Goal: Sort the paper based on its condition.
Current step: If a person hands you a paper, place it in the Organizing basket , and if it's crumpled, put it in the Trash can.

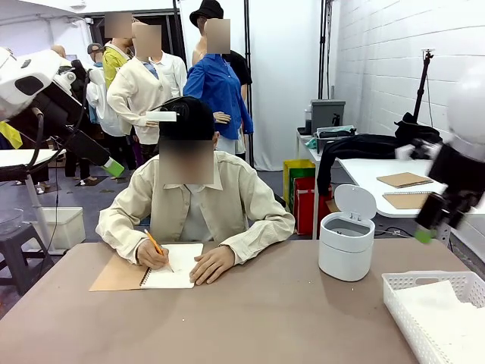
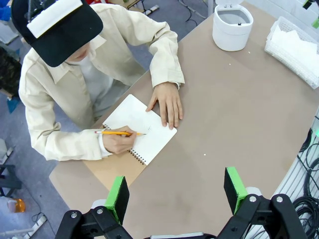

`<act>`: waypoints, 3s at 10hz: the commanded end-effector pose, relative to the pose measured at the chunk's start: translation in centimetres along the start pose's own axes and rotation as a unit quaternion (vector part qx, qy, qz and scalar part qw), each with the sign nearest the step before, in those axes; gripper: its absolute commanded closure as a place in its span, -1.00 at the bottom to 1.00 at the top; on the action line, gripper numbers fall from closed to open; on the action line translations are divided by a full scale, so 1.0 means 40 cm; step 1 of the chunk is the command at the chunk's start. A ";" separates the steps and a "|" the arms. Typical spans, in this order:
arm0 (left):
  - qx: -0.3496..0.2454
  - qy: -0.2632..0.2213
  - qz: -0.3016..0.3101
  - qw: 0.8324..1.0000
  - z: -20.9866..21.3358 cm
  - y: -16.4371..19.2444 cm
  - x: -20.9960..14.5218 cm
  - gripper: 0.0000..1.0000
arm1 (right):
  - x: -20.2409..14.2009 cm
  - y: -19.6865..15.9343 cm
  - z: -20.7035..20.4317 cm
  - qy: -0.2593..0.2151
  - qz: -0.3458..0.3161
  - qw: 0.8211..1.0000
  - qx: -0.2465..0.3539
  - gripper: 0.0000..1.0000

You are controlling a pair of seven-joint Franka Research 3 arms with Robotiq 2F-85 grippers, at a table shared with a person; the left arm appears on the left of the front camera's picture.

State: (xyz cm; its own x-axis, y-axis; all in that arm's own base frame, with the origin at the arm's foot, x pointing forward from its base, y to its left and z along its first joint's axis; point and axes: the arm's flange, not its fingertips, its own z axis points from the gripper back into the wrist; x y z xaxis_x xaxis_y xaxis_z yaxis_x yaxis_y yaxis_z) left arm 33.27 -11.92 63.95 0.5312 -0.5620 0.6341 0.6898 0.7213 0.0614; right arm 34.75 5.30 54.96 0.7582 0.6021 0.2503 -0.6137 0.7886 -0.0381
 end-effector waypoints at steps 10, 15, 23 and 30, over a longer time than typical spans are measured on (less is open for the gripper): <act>-0.003 -0.001 0.003 1.000 0.000 0.002 -0.002 -1.00 | 0.511 0.171 0.052 -0.265 0.220 0.937 0.057 -1.00; -0.003 -0.001 0.003 1.000 0.000 0.002 -0.002 -1.00 | 0.586 0.164 0.085 -0.250 0.202 0.943 0.080 -1.00; -0.003 -0.001 0.003 1.000 0.000 0.002 -0.002 -1.00 | 0.568 0.184 0.070 -0.266 0.210 0.939 0.048 -1.00; -0.003 -0.001 0.003 1.000 0.000 0.002 -0.002 -1.00 | 0.568 0.261 0.113 -0.269 0.167 0.947 0.056 -1.00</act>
State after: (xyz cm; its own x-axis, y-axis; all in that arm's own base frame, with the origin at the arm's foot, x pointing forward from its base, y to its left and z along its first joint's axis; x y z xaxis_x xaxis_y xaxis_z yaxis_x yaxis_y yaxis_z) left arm 33.27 -11.92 63.95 0.5313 -0.5619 0.6340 0.6897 0.7215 0.0615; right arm 45.08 26.49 64.97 0.2845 0.6623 0.6931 -0.8622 0.4929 -0.1171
